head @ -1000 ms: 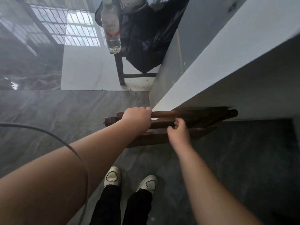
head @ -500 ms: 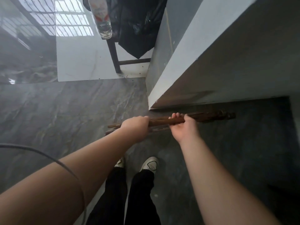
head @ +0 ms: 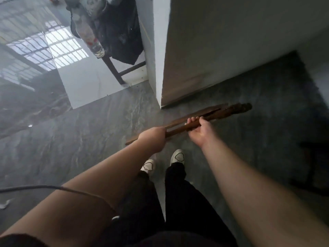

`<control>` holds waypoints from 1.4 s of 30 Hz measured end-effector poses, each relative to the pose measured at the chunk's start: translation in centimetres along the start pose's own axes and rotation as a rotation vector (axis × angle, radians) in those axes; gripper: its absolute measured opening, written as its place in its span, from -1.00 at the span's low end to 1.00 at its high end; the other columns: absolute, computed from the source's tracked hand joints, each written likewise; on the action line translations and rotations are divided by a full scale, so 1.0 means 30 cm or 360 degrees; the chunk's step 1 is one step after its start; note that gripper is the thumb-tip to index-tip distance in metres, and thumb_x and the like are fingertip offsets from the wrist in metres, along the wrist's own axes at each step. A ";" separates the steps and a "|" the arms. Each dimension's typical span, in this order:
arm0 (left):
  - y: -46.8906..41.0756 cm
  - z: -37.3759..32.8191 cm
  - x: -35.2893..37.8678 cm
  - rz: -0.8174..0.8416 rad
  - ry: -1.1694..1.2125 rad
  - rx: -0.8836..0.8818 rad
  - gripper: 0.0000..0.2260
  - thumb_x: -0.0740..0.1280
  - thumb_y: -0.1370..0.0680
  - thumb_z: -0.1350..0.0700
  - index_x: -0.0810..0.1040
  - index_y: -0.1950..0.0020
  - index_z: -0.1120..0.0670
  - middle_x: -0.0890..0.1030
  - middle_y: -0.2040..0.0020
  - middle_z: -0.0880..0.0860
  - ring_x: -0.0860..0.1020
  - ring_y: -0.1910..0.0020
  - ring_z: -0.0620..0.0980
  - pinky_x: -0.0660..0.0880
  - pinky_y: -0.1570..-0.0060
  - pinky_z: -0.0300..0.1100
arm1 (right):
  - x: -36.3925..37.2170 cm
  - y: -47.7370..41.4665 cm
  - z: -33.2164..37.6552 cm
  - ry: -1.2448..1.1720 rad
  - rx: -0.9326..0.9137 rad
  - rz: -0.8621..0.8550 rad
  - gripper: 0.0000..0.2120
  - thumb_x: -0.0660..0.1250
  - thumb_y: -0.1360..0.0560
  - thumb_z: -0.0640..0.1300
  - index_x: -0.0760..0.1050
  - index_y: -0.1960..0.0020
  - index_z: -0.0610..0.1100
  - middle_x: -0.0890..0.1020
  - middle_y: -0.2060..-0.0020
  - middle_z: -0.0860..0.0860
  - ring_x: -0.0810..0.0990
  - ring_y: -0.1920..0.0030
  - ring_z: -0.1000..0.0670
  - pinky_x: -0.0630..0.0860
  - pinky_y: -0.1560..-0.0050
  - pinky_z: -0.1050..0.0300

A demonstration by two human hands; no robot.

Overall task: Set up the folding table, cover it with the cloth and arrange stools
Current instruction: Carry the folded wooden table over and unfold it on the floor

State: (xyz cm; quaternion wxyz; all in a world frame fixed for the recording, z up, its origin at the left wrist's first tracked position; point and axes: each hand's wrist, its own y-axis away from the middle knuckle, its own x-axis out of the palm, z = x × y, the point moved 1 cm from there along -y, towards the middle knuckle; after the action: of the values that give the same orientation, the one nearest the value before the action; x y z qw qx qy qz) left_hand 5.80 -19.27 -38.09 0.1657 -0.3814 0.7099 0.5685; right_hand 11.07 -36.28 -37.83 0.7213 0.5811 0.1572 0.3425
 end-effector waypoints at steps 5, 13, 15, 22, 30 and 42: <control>0.170 -0.087 -0.068 0.0199 -0.0086 0.0194 -0.77 0.31 -0.55 -0.19 0.54 0.00 -0.05 0.52 0.23 -0.11 0.50 0.29 -0.13 0.41 0.31 -0.19 | -0.132 0.181 -0.013 -0.0172 -0.0074 -0.0015 -0.77 0.12 -0.70 -0.07 0.44 0.05 -0.16 0.50 0.13 -0.07 0.53 0.11 -0.02 0.41 -0.17 0.03; 0.402 -0.242 -0.025 0.0480 -0.0441 0.0687 -0.67 0.37 -0.55 -0.06 0.55 -0.24 0.07 0.60 -0.10 0.05 0.52 0.02 0.00 0.36 0.07 -0.21 | -0.437 0.433 -0.078 -0.0611 -0.0269 -0.0140 -0.74 0.12 -0.70 -0.12 0.39 0.14 -0.16 0.46 0.22 -0.07 0.48 0.20 -0.02 0.45 -0.04 0.05; 0.453 -0.276 0.022 0.0551 -0.0466 0.0771 -0.63 0.43 -0.52 -0.08 0.55 -0.25 0.05 0.58 -0.07 0.02 0.48 0.07 -0.06 0.34 0.07 -0.24 | -0.536 0.489 -0.110 -0.0714 -0.0303 -0.0184 -0.73 0.13 -0.70 -0.11 0.39 0.15 -0.15 0.48 0.23 -0.07 0.49 0.21 -0.01 0.47 0.05 0.04; 0.692 -0.378 0.253 0.0873 -0.0505 0.0967 -0.79 0.29 -0.63 -0.07 0.52 -0.08 0.07 0.48 0.24 -0.09 0.45 0.37 -0.21 0.37 0.47 -0.48 | -0.931 0.609 -0.327 -0.1027 -0.0426 -0.0296 -0.78 0.17 -0.68 -0.10 0.43 0.11 -0.13 0.53 0.23 -0.09 0.55 0.22 -0.02 0.49 0.17 0.05; 1.012 -0.398 0.604 0.1207 -0.0661 0.1113 -0.74 0.28 -0.64 -0.03 0.59 0.10 0.12 0.66 0.26 0.10 0.61 0.42 -0.16 0.43 0.46 -0.39 | -1.383 0.787 -0.684 -0.1402 -0.0657 -0.0411 -0.74 0.14 -0.70 -0.10 0.43 0.12 -0.16 0.49 0.26 -0.09 0.50 0.26 -0.06 0.47 0.10 0.05; 1.655 -0.151 1.232 0.1582 -0.0951 0.1148 -0.84 0.28 -0.64 -0.04 0.56 0.03 0.00 0.68 0.21 0.09 0.65 0.33 0.02 0.61 0.30 -0.06 | -1.988 1.115 -1.512 -0.2189 -0.0755 -0.0576 -0.82 0.10 -0.70 -0.13 0.44 -0.12 -0.18 0.56 0.12 -0.13 0.57 0.14 -0.07 0.54 0.15 0.07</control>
State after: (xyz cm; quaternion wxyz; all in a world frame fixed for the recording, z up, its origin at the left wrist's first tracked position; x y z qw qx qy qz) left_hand -53.72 -33.42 -27.66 0.1906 0.2423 0.8694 0.3860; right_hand -70.38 -40.50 -28.88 0.8078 0.4581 -0.3141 -0.1973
